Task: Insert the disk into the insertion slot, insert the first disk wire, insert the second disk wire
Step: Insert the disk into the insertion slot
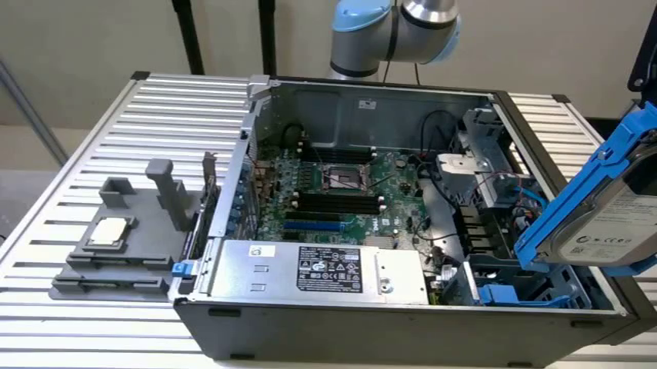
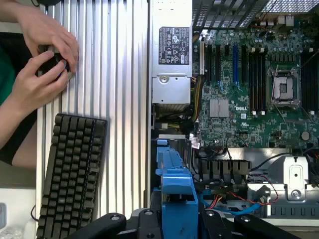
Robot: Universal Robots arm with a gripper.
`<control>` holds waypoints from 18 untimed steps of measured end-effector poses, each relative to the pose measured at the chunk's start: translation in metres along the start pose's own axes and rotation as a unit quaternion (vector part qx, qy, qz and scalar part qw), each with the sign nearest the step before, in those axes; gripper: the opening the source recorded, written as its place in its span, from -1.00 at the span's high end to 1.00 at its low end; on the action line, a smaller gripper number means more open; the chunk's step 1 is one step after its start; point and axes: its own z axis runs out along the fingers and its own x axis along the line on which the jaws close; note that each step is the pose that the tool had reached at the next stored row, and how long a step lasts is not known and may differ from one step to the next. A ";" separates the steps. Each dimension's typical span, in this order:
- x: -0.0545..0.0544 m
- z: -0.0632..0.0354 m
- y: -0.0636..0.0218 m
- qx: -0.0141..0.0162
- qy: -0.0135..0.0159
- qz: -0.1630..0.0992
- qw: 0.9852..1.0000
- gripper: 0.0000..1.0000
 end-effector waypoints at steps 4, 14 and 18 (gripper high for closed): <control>0.000 0.0000 0.0001 0.000 0.000 0.000 1.000 0.36; 0.000 0.0058 0.0094 0.000 -0.020 -0.004 1.000 0.36; 0.000 0.0131 0.0095 0.000 -0.023 -0.006 1.000 0.36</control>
